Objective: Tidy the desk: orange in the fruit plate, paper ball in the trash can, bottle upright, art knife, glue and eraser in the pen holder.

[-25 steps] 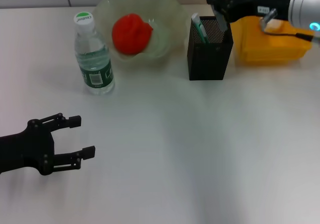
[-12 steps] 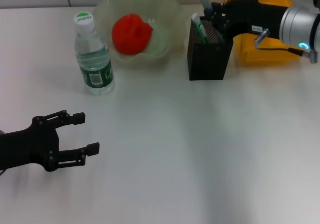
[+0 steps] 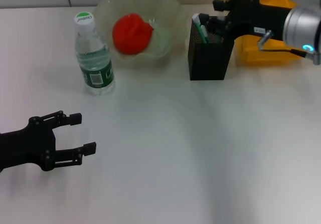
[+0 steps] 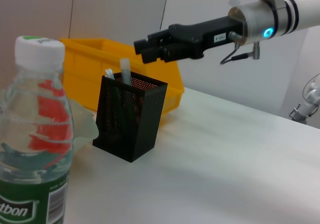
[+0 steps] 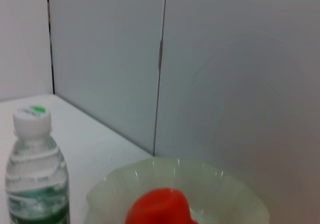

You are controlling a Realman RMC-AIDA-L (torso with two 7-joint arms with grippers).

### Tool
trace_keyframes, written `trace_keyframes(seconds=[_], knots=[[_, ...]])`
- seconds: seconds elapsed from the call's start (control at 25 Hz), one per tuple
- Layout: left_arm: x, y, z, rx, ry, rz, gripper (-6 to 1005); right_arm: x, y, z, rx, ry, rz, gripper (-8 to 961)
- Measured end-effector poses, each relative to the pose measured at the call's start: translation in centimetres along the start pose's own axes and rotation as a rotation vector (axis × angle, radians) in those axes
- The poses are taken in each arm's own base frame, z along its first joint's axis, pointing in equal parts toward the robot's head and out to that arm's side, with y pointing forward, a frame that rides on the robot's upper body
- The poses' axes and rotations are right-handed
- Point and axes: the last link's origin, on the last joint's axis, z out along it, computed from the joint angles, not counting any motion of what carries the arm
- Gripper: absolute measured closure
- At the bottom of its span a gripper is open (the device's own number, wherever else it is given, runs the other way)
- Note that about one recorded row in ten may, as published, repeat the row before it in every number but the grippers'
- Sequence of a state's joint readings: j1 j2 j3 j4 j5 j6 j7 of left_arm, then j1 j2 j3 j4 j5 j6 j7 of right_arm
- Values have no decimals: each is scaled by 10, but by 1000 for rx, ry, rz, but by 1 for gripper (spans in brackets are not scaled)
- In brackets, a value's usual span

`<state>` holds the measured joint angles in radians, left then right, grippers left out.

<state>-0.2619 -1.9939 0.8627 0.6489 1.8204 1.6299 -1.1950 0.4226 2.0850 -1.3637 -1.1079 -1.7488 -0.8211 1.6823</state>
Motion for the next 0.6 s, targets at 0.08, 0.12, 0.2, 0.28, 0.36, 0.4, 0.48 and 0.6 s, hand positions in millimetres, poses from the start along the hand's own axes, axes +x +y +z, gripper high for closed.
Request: trace_keyframes(seconds=[0.08, 0.12, 0.2, 0.28, 0.36, 0.4, 0.48, 0.6], knots=[[0, 0, -1, -1, 0, -1, 135, -5, 1, -10, -20, -34, 16, 553], [0, 1, -1, -2, 0, -1, 135, -7, 1, -17, -42, -53, 27, 520], [0, 1, -2, -6, 1, -1, 135, -11, 0, -32, -96, -84, 48, 475], [0, 2, -2, -10, 1, -7, 135, -11, 2, -47, -170, -100, 67, 430], [1, 1, -1, -17, -2, -21, 135, -7, 7, -61, -258, -109, 84, 386], [2, 2, 0, -27, -4, -28, 135, -3, 10, -66, -293, -108, 82, 363], [5, 3, 3, -53, -10, -28, 135, 8, 15, -78, -358, -107, 67, 318], [12, 6, 8, -119, -17, -9, 135, 29, 23, -93, -431, -122, 48, 179]])
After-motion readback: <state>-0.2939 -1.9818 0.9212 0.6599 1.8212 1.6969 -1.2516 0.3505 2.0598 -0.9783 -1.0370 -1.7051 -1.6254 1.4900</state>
